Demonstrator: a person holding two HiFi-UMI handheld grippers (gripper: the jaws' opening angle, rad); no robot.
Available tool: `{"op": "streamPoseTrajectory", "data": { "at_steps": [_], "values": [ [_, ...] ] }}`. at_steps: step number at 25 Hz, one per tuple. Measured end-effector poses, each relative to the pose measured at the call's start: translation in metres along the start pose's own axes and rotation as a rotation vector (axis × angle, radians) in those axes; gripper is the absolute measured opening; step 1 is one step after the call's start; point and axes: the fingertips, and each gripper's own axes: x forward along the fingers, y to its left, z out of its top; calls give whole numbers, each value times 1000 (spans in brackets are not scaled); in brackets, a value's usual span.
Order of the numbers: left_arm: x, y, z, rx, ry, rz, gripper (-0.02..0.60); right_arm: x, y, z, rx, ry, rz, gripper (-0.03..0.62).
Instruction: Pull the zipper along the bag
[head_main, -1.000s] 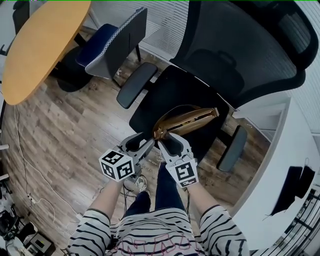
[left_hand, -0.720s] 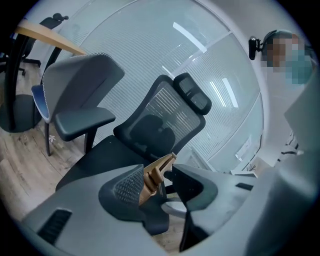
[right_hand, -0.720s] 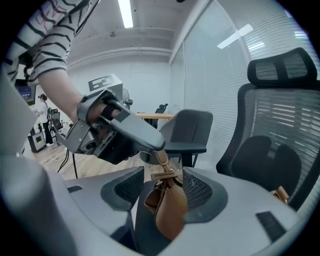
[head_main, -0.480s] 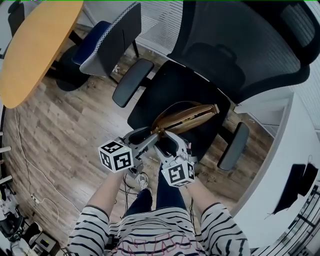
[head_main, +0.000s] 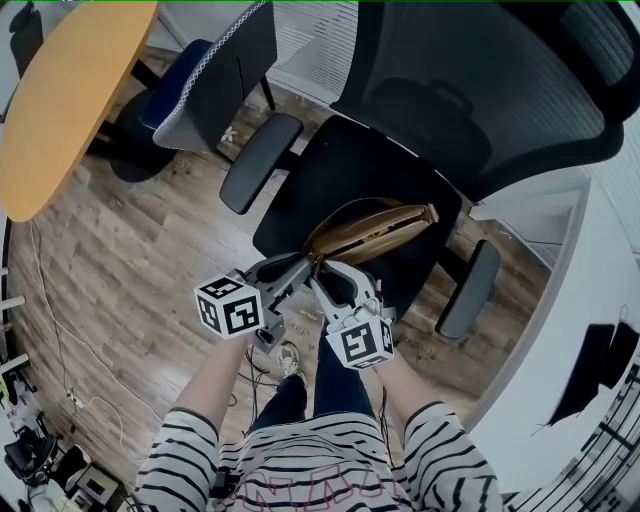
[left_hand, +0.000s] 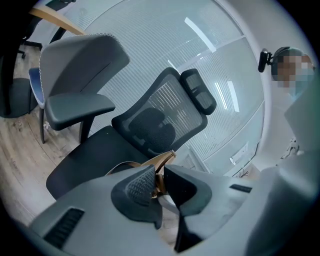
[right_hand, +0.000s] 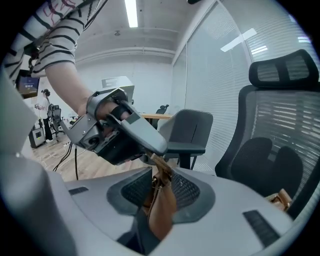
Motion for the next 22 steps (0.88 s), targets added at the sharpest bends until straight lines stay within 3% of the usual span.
{"op": "streamPoseTrajectory", "data": {
  "at_steps": [8, 13, 22],
  "values": [
    [-2, 4, -3, -63, -3, -9, 52, 0, 0, 3, 104, 4, 35, 115],
    [-1, 6, -9, -50, 37, -6, 51, 4, -3, 7, 227, -20, 106, 124],
    [-2, 15, -6, -91, 22, 6, 51, 9, -10, 11, 240, -26, 173, 86]
  ]
}}
